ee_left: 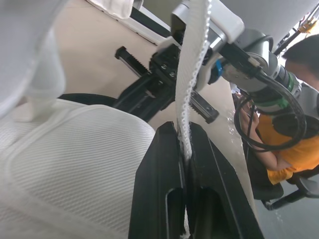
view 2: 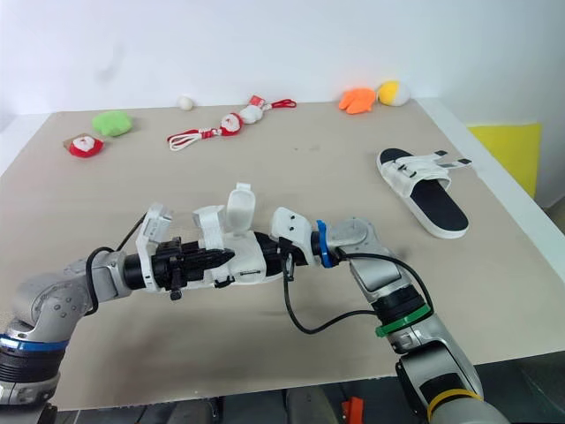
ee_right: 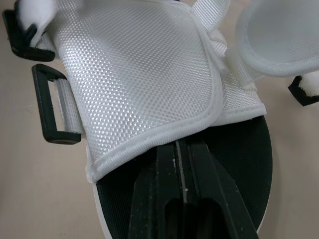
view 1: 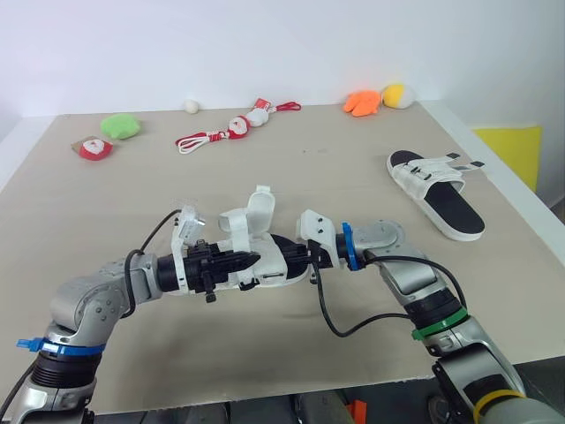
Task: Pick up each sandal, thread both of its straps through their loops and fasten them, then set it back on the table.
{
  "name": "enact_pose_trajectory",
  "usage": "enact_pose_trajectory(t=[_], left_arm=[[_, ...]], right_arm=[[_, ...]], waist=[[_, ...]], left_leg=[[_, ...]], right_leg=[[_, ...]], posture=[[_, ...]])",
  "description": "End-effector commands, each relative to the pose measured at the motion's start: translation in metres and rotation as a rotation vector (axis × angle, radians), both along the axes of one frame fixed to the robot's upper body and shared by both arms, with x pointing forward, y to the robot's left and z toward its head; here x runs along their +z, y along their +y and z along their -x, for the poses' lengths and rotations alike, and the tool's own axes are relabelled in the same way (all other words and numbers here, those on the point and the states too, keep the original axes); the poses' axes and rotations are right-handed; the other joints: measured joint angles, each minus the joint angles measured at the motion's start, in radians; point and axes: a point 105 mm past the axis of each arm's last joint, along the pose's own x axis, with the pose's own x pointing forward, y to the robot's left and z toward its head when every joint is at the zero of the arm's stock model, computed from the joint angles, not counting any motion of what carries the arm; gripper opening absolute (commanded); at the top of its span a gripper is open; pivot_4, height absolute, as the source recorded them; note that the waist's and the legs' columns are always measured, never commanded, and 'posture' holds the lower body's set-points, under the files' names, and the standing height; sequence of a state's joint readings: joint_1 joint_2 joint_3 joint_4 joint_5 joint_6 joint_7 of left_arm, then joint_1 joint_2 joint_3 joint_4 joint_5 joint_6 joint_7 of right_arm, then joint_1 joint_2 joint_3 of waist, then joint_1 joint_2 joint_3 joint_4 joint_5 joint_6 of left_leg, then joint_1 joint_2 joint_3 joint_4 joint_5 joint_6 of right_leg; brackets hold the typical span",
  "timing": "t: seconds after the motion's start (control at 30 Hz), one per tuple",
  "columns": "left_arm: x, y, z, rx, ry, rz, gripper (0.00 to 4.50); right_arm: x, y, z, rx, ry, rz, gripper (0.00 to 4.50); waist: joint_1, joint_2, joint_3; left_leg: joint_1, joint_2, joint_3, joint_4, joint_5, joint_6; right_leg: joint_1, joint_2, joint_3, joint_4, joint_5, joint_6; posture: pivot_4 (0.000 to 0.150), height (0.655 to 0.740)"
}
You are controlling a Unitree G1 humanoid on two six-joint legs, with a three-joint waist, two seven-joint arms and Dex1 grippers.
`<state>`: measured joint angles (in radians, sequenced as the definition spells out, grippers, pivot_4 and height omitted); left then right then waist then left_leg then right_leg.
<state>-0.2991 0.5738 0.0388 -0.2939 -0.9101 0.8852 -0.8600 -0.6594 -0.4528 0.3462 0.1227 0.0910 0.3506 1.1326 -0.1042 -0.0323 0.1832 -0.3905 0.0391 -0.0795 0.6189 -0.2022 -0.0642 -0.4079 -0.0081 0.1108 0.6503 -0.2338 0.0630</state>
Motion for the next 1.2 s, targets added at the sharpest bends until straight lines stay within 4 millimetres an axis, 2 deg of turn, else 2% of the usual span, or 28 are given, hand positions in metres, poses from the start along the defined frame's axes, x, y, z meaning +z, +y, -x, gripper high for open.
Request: enact_pose_trajectory(t=[0.03,0.47,0.5,0.53,0.57,0.77,0.83,1.03,1.2], left_arm=[[-0.002,-0.006,0.010,-0.044,-0.009,-0.018,0.05],[-0.015,-0.004,0.013,-0.042,-0.015,-0.081,0.05],[-0.014,-0.004,0.013,-0.041,-0.016,-0.079,0.60],[-0.013,-0.003,0.013,-0.043,-0.016,-0.076,0.73],[-0.012,-0.003,0.014,-0.047,-0.017,-0.074,1.09],[-0.004,0.007,0.017,-0.031,-0.041,-0.083,3.80],[0.000,0.013,0.018,-0.010,-0.050,-0.085,4.42],[0.012,0.037,0.033,0.042,-0.032,-0.072,4.42],[0.001,0.051,0.060,0.008,0.067,-0.110,4.42]], right_arm=[[-0.007,-0.002,-0.002,-0.014,0.019,0.027,0.00],[-0.007,-0.001,-0.001,-0.014,0.019,0.024,0.00],[-0.007,-0.001,-0.001,-0.013,0.020,0.024,0.00],[-0.007,-0.001,-0.001,-0.013,0.020,0.024,0.00],[-0.007,-0.001,-0.001,-0.013,0.020,0.024,0.00],[-0.007,-0.001,-0.001,-0.014,0.021,0.023,0.00],[-0.008,-0.002,0.000,-0.014,0.023,0.023,0.00],[-0.009,-0.002,0.001,-0.010,0.030,0.025,0.00],[-0.011,0.000,0.002,0.000,0.037,0.026,0.00]], waist=[[0.000,0.000,0.000],[0.000,0.000,0.000],[0.000,0.000,0.000],[0.001,0.000,0.000],[0.001,0.000,0.000],[0.002,0.000,0.000],[0.002,0.000,0.000],[0.001,0.000,0.000],[0.002,0.000,0.000]], left_leg=[[0.000,0.000,0.000,0.000,0.000,0.000],[0.000,0.001,0.000,0.000,0.000,0.000],[0.000,0.001,0.000,0.000,0.000,0.000],[0.000,0.001,0.000,0.000,0.000,0.000],[0.000,0.001,0.000,0.000,0.000,0.000],[0.000,0.001,0.000,0.000,0.000,0.000],[0.000,0.001,0.000,0.000,0.000,0.000],[-0.001,0.001,0.000,0.000,0.000,0.000],[-0.001,0.003,0.001,-0.001,-0.001,-0.001]], right_leg=[[0.000,0.000,0.000,0.000,0.000,0.000],[-0.001,0.001,0.000,0.000,-0.001,-0.002],[-0.001,0.001,0.000,0.000,-0.001,-0.002],[-0.001,0.001,0.000,0.000,-0.001,-0.002],[-0.001,0.001,0.000,0.000,-0.002,-0.003],[0.000,0.001,0.000,0.000,-0.002,-0.003],[-0.001,0.001,0.000,0.000,-0.002,-0.003],[-0.001,0.001,0.000,0.000,-0.002,-0.004],[-0.002,0.002,0.000,0.000,-0.003,-0.006]], posture=[[0.150,0.7400],[0.150,0.7400],[0.150,0.7400],[0.150,0.7400],[0.150,0.7400],[0.150,0.7400],[0.150,0.7400],[0.150,0.7400],[0.150,0.7400]])
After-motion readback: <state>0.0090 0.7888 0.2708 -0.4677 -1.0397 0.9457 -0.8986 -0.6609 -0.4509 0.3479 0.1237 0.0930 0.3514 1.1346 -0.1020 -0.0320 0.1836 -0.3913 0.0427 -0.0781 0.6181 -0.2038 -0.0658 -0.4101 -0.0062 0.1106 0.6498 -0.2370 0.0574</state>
